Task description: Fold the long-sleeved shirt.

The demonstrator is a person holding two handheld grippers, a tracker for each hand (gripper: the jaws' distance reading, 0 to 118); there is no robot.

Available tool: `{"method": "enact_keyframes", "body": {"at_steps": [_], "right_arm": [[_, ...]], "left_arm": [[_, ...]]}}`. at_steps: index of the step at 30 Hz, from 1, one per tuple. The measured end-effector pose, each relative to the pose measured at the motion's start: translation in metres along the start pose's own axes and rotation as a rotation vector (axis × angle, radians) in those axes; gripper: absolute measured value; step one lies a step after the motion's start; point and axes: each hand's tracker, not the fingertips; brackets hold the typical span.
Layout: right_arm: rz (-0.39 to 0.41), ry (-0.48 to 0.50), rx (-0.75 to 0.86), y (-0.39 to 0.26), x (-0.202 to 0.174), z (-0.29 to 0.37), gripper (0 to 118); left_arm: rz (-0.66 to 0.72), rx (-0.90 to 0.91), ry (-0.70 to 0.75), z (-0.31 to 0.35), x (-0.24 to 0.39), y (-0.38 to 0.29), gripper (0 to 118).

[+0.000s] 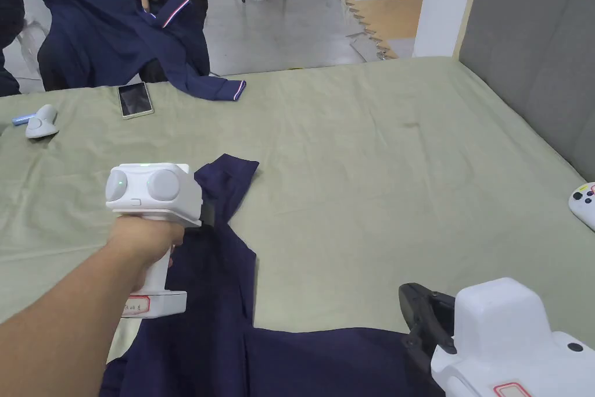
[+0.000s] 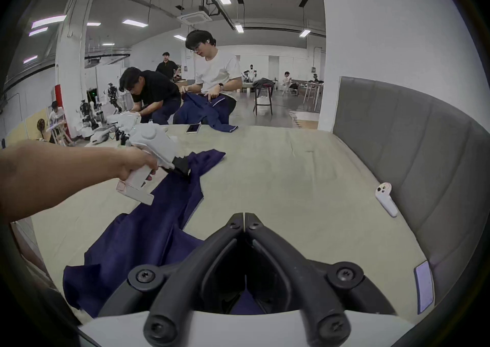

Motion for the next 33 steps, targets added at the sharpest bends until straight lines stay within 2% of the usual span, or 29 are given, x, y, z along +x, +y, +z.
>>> {"method": "enact_keyframes", "body": {"at_steps": [1, 3, 7, 9, 15, 18, 20, 24, 28, 33], "right_arm": [[0.001, -0.002, -0.006, -0.001, -0.001, 0.001, 0], [0.0, 0.001, -0.012, -0.002, -0.003, 0.004, 0], [0.01, 0.011, -0.016, -0.002, -0.006, 0.014, 0], [0.007, 0.018, -0.016, -0.003, -0.008, 0.018, 0], [-0.005, 0.045, 0.002, -0.002, -0.015, 0.038, 0], [-0.005, 0.059, 0.015, -0.002, -0.017, 0.051, 0], [-0.006, 0.065, 0.021, -0.003, -0.018, 0.06, 0], [-0.008, 0.073, 0.022, -0.009, -0.017, 0.077, 0], [-0.012, 0.088, 0.02, -0.016, -0.018, 0.095, 0], [-0.005, 0.1, 0.018, -0.024, -0.018, 0.116, 0]], "left_arm": [[-0.034, 0.009, 0.121, 0.002, 0.009, -0.001, 13], [-0.09, 0.001, 0.116, 0.003, 0.013, -0.004, 12], [-0.055, 0.062, 0.08, 0.037, 0.014, -0.008, 10], [-0.123, 0.089, 0.05, 0.056, 0.014, -0.013, 10], [-0.177, 0.165, -0.011, 0.126, 0.008, -0.04, 9], [-0.197, 0.263, -0.019, 0.17, 0.01, -0.054, 9], [-0.179, 0.33, -0.045, 0.202, 0.011, -0.07, 9], [-0.244, 0.362, -0.072, 0.257, 0.027, -0.118, 9], [-0.22, 0.368, -0.071, 0.279, 0.032, -0.168, 9], [-0.207, 0.383, -0.043, 0.271, 0.038, -0.244, 10]]}}
